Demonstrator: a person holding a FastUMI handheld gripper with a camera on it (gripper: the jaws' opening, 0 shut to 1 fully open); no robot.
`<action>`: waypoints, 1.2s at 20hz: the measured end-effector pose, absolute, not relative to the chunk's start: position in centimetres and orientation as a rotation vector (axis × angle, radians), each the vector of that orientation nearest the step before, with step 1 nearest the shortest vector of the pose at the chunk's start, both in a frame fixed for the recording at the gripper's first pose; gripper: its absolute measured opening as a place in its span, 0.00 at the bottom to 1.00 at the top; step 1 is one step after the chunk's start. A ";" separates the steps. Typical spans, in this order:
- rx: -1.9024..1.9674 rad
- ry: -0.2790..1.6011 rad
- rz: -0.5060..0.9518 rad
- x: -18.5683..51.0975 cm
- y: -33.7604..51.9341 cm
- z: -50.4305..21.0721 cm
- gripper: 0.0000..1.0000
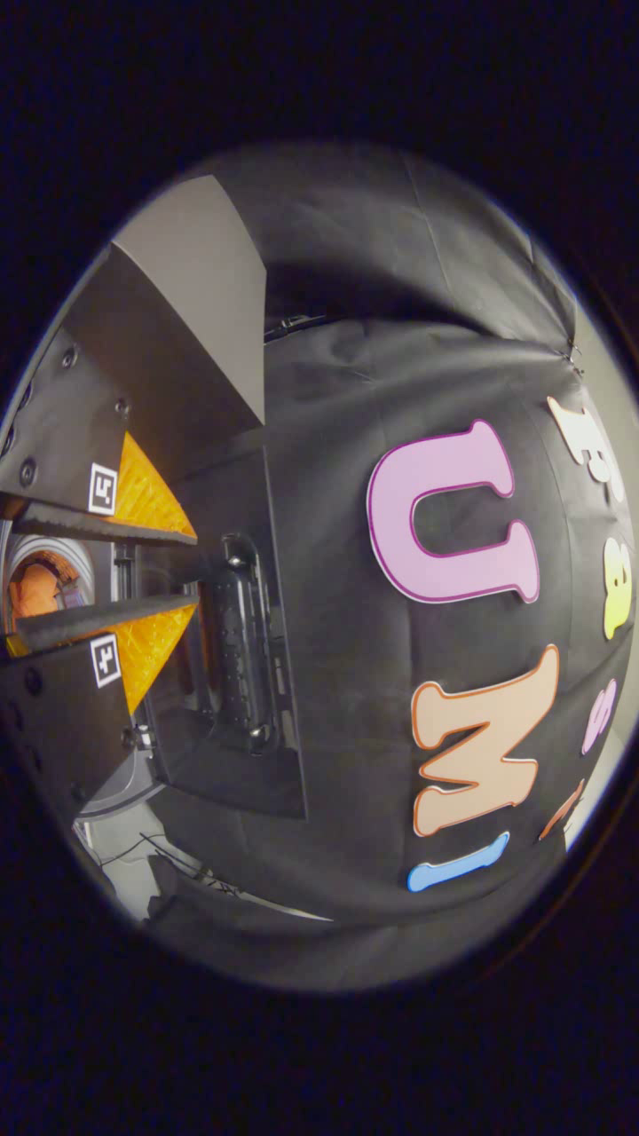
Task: Put the clothes into the washing machine and then close the washing machine lid.
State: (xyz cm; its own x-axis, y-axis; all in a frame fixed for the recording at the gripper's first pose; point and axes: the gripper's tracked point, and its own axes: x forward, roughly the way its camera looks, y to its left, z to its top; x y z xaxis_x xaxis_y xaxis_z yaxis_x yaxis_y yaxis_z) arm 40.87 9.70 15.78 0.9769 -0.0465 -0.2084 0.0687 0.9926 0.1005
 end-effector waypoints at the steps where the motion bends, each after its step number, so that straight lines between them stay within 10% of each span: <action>1: 0.107 0.194 -0.061 41.4 9.6 16.5 0.34; 14: 0.055 0.190 -0.166 52.2 5.2 18.1 0.37; 24: -0.021 0.170 -0.251 50.3 3.4 18.7 0.92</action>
